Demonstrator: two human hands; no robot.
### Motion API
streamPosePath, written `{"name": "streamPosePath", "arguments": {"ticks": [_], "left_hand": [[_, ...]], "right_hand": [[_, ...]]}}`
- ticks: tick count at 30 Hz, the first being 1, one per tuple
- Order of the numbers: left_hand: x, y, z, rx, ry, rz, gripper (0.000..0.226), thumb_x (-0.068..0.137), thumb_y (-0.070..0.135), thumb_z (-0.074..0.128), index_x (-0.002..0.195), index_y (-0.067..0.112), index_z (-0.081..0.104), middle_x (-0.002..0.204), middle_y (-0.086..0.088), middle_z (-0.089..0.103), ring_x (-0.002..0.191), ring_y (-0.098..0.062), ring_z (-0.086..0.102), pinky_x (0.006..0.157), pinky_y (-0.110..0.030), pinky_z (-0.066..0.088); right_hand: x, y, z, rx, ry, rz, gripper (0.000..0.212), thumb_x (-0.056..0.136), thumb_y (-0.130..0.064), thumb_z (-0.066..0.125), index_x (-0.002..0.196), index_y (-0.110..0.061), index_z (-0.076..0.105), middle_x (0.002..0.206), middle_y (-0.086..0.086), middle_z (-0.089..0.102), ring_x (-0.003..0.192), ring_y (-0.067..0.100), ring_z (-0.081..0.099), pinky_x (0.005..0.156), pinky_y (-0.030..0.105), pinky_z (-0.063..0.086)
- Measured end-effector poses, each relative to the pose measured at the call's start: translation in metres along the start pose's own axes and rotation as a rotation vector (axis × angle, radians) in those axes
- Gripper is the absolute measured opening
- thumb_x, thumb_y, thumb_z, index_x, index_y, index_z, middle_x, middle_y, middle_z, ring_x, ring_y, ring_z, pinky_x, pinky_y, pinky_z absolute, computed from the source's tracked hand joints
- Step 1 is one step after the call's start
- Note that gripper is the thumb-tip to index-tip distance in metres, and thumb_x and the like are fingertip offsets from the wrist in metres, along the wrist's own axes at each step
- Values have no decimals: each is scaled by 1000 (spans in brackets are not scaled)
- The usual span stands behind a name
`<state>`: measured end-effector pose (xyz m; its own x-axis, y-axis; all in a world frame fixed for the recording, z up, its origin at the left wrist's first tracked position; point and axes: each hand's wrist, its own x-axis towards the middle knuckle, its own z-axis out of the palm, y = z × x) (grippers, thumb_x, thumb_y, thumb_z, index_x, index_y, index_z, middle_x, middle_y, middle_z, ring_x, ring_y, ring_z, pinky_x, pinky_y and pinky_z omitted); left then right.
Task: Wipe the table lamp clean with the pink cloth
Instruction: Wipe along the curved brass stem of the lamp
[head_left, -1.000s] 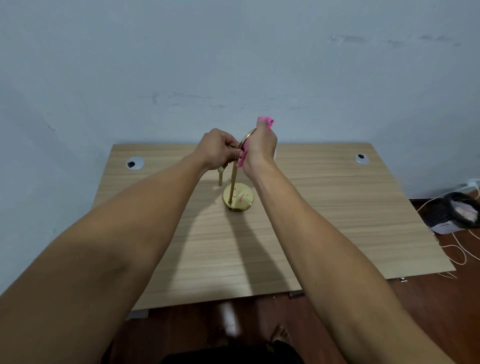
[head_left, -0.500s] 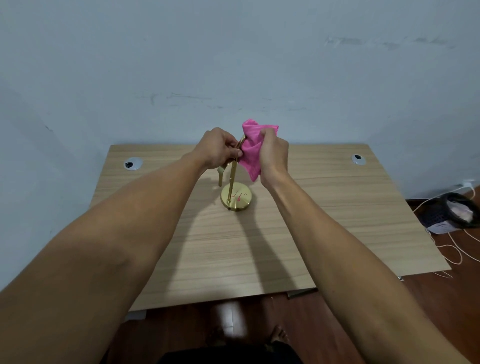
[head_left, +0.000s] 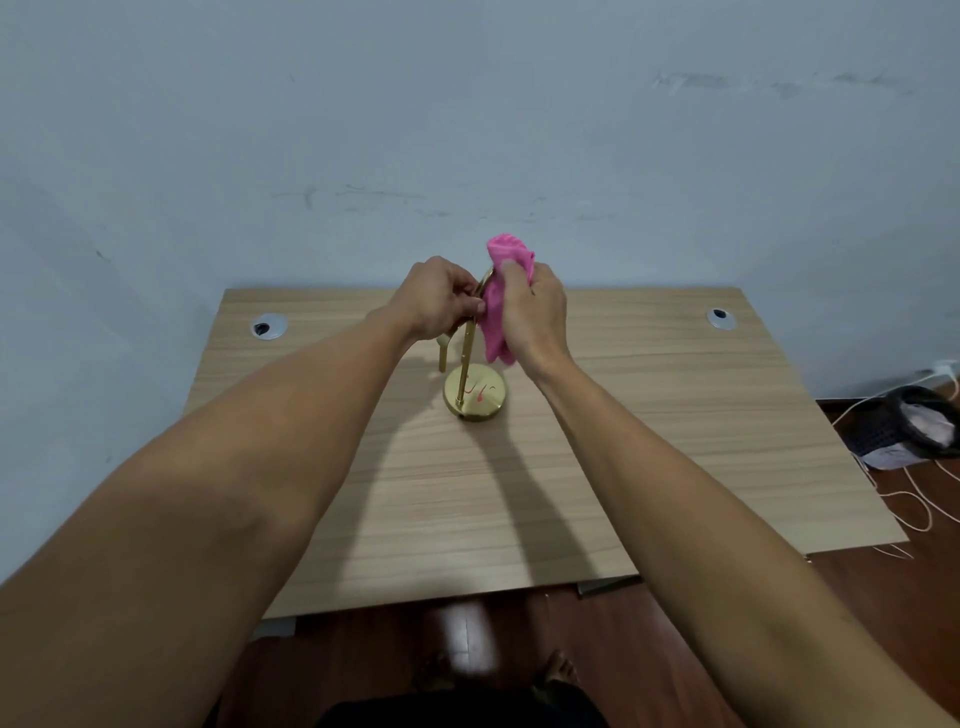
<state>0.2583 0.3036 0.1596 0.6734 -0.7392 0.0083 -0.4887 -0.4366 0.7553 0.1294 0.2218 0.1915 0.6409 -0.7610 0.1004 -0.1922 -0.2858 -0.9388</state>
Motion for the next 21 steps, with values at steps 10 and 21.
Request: {"name": "streamPosePath", "arguments": {"ticks": [10, 21], "left_hand": [[-2, -1, 2, 29, 4, 12, 11, 89, 15, 73, 82, 7, 78, 72, -12, 73, 61, -15, 58, 68, -30, 51], [-3, 0, 0, 8, -6, 15, 13, 89, 18, 75, 77, 12, 76, 64, -3, 65, 58, -8, 55, 66, -28, 48]], "right_hand": [[16, 38, -8, -392, -172, -505, 38, 100, -17, 51, 134, -11, 64, 129, 12, 46, 112, 22, 52, 97, 28, 48], [48, 34, -26, -519, -348, -759, 36, 93, -10, 60, 127, -8, 71, 131, 18, 58, 113, 31, 62, 93, 35, 52]]}}
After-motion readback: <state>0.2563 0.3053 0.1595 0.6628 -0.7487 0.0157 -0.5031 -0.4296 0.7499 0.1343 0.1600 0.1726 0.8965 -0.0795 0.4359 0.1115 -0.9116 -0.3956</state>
